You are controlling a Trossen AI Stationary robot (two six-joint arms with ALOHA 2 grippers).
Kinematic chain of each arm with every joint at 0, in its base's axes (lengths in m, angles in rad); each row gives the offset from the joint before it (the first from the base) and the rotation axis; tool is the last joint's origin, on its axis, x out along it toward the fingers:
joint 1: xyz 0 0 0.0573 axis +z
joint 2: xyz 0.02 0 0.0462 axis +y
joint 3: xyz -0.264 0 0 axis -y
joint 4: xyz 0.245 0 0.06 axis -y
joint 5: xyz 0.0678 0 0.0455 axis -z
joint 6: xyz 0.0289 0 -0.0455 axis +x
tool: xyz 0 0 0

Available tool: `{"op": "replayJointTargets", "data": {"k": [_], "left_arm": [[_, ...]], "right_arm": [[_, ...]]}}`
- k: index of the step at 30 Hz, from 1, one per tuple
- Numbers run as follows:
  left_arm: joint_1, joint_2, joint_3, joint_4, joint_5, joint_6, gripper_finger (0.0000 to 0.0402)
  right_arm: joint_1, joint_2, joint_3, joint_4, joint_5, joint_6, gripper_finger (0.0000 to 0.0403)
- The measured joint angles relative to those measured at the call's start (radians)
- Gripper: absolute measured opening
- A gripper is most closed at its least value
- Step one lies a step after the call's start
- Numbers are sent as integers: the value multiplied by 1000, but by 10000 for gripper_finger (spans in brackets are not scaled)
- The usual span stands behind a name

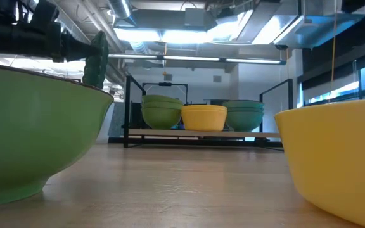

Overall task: Pick & Place Mini bowls
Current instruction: Stack the white white red patterned on top of the white white red patterned on the shelf

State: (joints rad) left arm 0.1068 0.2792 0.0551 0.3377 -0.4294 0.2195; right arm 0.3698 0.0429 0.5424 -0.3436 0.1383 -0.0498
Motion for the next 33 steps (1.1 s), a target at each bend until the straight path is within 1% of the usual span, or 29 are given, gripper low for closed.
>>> {"op": "replayJointTargets", "data": {"k": [2, 5, 9, 12, 19, 26, 33], "left_arm": [[0, 0, 0, -3, -3, -1, 4], [0, 0, 0, -9, -3, -14, 4], [0, 0, 0, -17, -3, -23, 4], [0, 0, 0, -17, -7, -18, 4], [0, 0, 0, -3, -8, 0, 4], [0, 0, 0, -5, -8, -13, 4], [0, 0, 0, -5, -7, -8, 4]], "right_arm": [[0, -4, -37, 19, -9, 6, 2], [0, -5, -85, 74, -53, -41, 2], [0, -6, -143, 120, -52, -110, 3], [0, -6, -168, 139, -50, -116, 3], [0, -6, -226, 200, -26, -110, 3], [0, -6, -336, 329, 80, -130, 3], [0, -6, -361, 327, 80, -149, 3]]}}
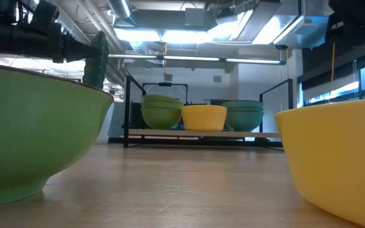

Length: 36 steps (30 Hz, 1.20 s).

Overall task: Pick & Place Mini bowls
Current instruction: Stack the white white red patterned on top of the white white red patterned on the shelf

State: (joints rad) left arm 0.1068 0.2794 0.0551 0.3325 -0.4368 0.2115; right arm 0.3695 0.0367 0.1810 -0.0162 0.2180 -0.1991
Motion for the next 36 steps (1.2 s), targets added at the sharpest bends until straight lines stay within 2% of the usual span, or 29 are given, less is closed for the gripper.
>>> {"op": "replayJointTargets", "data": {"k": [7, 12, 14, 19, 21, 27, 32, 36], "left_arm": [[0, 0, 0, 0, 0, -2, 4], [0, 0, 0, -22, 13, -60, 4], [0, 0, 0, 3, 67, -65, 4], [0, 0, 0, 69, 292, -9, 4], [0, 0, 0, 69, 326, -10, 4], [0, 0, 0, 55, 312, -33, 4], [0, 0, 0, 79, 189, -193, 4], [-44, 19, 0, 47, 217, -197, 4]], "right_arm": [[0, 0, 0, -3, 0, -15, 3], [0, 0, 0, -3, 0, -21, 4], [0, 0, 0, -3, 0, -30, 4], [0, 0, 0, -6, 0, -45, 4], [0, 0, 0, -15, 0, -55, 4], [0, 0, 1, -59, 0, -80, 4], [0, 1, 1, -91, 0, -130, 4], [0, 1, 1, -73, 0, -177, 4]]}}
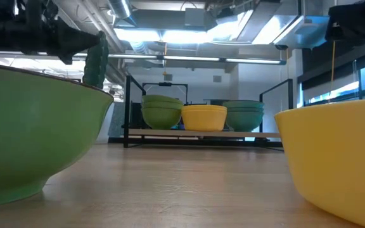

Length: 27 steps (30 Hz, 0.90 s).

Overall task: Pick & Place Mini bowls
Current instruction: Stack the white white red patterned on top of the white white red patterned on the shelf

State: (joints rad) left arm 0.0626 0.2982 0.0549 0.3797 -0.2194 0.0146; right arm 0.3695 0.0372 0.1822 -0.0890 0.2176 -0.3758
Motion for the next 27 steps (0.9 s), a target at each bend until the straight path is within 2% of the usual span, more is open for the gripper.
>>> {"op": "replayJointTargets", "data": {"k": [5, 15, 18, 23, 27], "left_arm": [[-114, 67, 0, 6, -95, -64, 3], [-352, 176, 14, 0, -350, -53, 3], [-398, 195, 69, 2, -357, -65, 3], [-457, 288, 245, -43, -178, -85, 3], [-514, 413, 395, -152, -259, -56, 3]], "right_arm": [[0, 0, 0, 25, 0, 2, 4], [0, 0, 0, 87, 0, -23, 4], [0, 0, 0, 117, 0, -34, 4], [0, 1, 0, 133, 0, -69, 4], [0, 2, 0, 108, 0, -37, 4]]}}
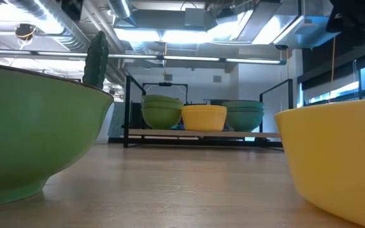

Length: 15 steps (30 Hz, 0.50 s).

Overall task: Pick & Place Mini bowls
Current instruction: Stack the white white red patterned on top of the white white red patterned on the shelf

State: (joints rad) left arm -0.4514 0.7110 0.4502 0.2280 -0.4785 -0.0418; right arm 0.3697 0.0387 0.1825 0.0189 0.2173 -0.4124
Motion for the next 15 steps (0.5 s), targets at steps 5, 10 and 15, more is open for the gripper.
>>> {"op": "replayJointTargets", "data": {"k": [5, 10, 15], "left_arm": [[-46, 179, 199, -158, -120, 2, 4], [-82, 312, 373, -324, -164, -56, 4], [-124, 451, 590, -605, -172, -182, 4]], "right_arm": [[0, 0, 0, -15, 0, 41, 4], [0, 0, 0, -17, 0, 49, 10], [0, 0, 0, -17, 0, 96, 20]]}}
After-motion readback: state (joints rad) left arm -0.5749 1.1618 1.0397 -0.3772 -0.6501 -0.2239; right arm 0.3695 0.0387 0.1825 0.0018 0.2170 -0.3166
